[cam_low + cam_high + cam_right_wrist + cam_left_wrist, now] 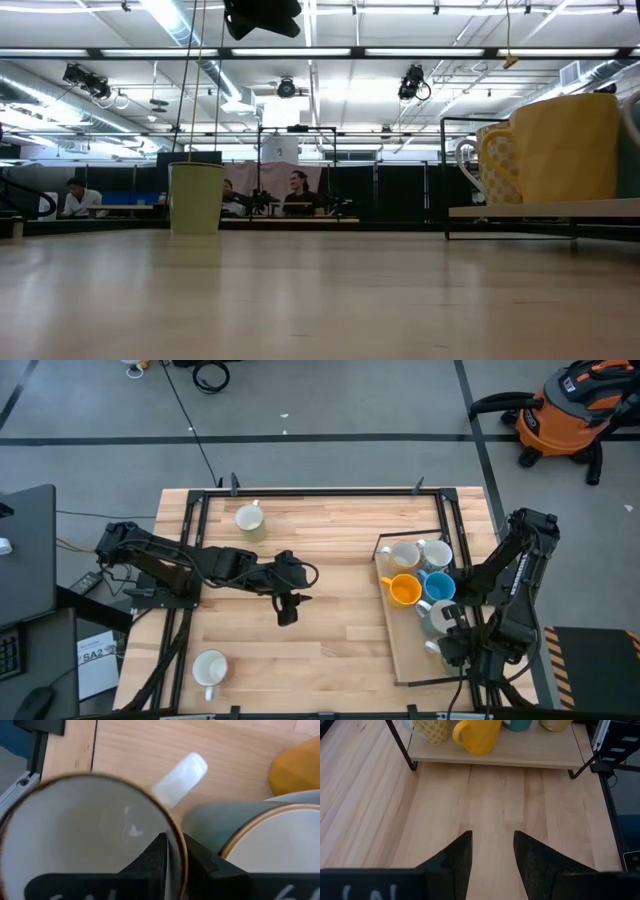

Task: Place coffee mugs
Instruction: Put the yellow white mug on the shelf

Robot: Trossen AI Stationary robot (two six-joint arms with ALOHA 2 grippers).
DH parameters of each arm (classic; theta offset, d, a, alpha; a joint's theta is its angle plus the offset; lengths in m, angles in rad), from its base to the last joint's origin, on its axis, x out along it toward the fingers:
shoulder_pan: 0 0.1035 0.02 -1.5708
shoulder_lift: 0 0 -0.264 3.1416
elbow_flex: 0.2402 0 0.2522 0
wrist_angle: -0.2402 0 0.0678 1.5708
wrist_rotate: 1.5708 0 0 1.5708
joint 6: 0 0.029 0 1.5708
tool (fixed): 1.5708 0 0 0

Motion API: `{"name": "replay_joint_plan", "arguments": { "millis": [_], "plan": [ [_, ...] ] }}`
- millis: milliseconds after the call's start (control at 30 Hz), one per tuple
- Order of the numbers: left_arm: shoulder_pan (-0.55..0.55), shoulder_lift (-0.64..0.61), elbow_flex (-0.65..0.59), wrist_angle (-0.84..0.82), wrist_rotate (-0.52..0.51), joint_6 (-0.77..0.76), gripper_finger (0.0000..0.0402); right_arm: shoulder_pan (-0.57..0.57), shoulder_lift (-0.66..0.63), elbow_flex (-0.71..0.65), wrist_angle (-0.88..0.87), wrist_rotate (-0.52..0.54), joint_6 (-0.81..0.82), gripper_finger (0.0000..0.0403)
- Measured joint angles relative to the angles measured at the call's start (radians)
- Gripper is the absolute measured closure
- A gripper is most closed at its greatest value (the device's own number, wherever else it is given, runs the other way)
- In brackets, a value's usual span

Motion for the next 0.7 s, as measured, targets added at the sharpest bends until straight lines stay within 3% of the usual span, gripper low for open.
{"name": "replay_joint_plan", "arguments": {
  "millis": [467,700],
  "plan": [
    [0.000,0.000,0.000,0.000,0.000,0.000,0.0251,0.000,0.000,0.000,0.000,-0.016,-0.008,0.0339],
    [0.000,0.000,0.000,0.000,0.000,0.000,0.0251,0.000,0.000,0.000,-0.002,-0.016,-0.005,0.0316]
  ]
}}
